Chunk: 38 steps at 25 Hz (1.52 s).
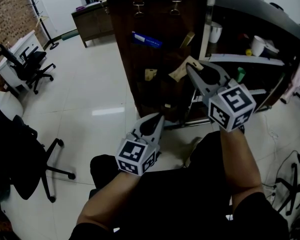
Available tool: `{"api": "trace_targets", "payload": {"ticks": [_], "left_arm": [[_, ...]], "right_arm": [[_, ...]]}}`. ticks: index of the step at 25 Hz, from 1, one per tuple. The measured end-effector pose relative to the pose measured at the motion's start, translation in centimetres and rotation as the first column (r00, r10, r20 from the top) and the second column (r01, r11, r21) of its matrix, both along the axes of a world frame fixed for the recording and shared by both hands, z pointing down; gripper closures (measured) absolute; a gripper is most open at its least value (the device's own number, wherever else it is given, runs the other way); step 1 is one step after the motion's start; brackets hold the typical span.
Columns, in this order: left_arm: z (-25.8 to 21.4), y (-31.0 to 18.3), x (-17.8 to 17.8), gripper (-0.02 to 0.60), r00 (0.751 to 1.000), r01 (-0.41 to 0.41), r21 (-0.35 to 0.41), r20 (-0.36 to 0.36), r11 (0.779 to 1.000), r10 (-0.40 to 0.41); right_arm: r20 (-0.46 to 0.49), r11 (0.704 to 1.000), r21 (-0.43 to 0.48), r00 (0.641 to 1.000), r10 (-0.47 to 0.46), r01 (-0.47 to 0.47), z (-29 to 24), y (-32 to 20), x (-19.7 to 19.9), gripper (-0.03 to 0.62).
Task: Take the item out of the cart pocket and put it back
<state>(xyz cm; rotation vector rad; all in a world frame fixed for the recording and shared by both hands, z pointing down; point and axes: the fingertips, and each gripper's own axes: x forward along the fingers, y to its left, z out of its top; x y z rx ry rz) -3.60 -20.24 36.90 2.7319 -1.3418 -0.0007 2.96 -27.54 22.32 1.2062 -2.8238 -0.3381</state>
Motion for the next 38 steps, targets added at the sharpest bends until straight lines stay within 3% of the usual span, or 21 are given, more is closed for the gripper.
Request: {"api": "trace_targets", "payload": {"ticks": [8,24,34,38], "left_arm": [[0.1,0.0,-0.2,0.581,1.0,0.002,-0.008,-0.008,1.0,-0.003],[0.3,0.0,-0.1,0.581,1.0,-0.001,-0.022,-0.018,1.0,0.001],[0.4,-0.1,-0.2,0.581,1.0,-0.004,-0.031,-0.028,1.0,0.003],[0.4,-0.1,-0.1,0.581,0.999,-0.005,-0.033,-0.033,0.999,0.004]], "right_arm": [[-0.053,1.0,-0.004,0.999,0.011,-0.011,0.6,-3.5,-1.3,0.531],[-0.151,0.98,-0.194,0.988,0.012,-0.041,9.3,-9.9,-3.6,0.531],[-0.193,0.934,-0.345,0.981,0.019,-0.087,17.1,-12.8,-3.9,0.531],[-0.15,0.917,-0.391,0.989,0.02,-0.077,18.7,-13.1,-3.7,0.53]]}}
